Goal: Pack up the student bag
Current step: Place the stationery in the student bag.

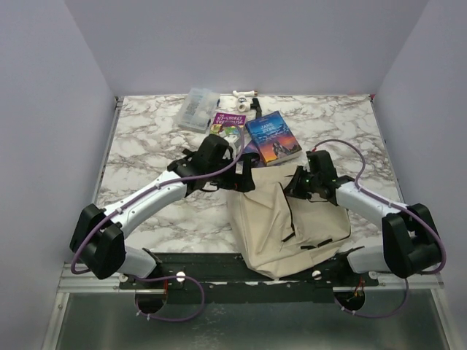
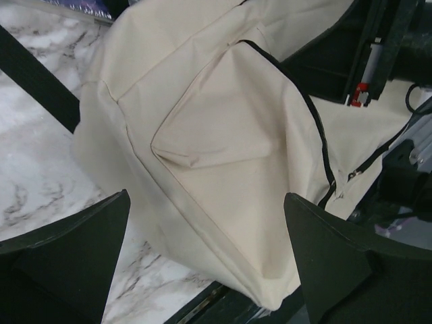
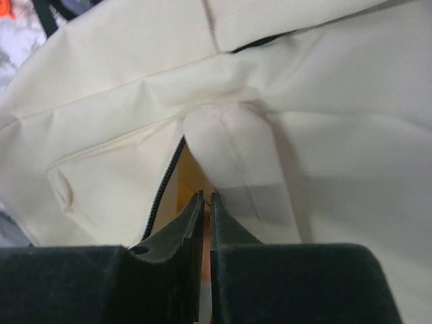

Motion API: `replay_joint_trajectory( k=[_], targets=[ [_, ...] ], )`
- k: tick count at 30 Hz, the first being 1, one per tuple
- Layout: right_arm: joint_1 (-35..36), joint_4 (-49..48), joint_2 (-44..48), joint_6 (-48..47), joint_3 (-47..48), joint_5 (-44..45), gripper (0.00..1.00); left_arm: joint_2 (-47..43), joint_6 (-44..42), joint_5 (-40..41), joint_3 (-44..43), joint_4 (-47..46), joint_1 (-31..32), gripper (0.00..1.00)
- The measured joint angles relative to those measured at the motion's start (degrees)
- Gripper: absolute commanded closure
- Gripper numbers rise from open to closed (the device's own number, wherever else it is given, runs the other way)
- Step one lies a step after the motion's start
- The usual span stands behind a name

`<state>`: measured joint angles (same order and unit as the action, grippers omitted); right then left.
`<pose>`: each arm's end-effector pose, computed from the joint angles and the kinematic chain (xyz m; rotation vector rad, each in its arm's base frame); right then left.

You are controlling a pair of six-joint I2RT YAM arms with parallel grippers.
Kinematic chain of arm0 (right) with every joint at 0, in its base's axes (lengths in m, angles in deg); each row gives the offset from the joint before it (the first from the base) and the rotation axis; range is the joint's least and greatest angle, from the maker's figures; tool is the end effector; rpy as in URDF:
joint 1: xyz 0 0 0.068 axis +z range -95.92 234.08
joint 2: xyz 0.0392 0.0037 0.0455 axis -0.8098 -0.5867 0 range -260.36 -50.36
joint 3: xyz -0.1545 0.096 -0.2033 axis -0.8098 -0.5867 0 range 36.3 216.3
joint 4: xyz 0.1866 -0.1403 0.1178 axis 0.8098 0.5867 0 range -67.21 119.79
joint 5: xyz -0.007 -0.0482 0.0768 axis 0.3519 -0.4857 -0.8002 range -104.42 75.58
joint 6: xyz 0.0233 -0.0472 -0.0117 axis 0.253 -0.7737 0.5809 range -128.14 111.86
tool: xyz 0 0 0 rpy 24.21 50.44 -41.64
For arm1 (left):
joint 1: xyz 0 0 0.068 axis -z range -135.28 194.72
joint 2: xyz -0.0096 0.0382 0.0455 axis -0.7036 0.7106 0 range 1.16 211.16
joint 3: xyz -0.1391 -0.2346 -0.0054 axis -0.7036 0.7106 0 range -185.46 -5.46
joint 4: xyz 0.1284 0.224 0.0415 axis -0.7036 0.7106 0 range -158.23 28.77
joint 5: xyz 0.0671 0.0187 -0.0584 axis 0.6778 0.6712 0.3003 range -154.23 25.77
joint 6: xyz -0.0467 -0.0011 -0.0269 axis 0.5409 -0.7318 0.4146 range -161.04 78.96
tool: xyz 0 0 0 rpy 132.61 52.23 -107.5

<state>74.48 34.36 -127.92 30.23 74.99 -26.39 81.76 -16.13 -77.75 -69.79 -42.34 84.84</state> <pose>0.2420 0.0979 0.1804 0.3038 2.5382 0.6842 0.2313 -0.2058 0.2900 0.4485 2.3935 -0.8228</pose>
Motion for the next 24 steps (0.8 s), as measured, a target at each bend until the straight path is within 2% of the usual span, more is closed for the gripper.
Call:
replay_joint_trajectory(
  k=[4, 9, 11, 16, 20, 22, 24],
  targets=[
    [0.15, -4.48, -1.27, 0.50, -2.27, -7.96, 0.89, -0.85, 8.83, -1.09, 10.49, -8.55, -0.31, 0.03],
    [0.17, -4.17, 0.28, 0.98, -3.08, -12.52, 0.87, 0.24, 13.53, -2.56, 11.96, -13.49, -0.37, 0.02],
    [0.17, -0.90, 2.45, 0.52, -2.47, -9.42, 0.84, -0.90, 13.68, -2.60, 11.74, -13.97, -0.42, 0.02],
    [0.44, 9.64, 7.48, -1.99, 4.00, 6.40, 0.79, -6.56, 10.67, -2.25, 6.97, -9.16, -1.81, 0.02],
    [0.39, 13.92, 8.15, -3.78, 10.60, 13.75, 0.60, -13.68, 5.84, 0.42, 1.11, -5.09, -3.93, 0.02],
    [0.50, 14.95, 7.82, -4.87, 13.88, 15.15, 0.49, -17.59, 3.63, 2.58, -0.68, -3.56, -4.74, 0.02],
    [0.98, 15.04, 6.99, -5.97, 17.00, 15.39, 0.42, -21.79, 1.31, 4.81, -1.75, -2.69, -4.98, 0.02]
  ],
)
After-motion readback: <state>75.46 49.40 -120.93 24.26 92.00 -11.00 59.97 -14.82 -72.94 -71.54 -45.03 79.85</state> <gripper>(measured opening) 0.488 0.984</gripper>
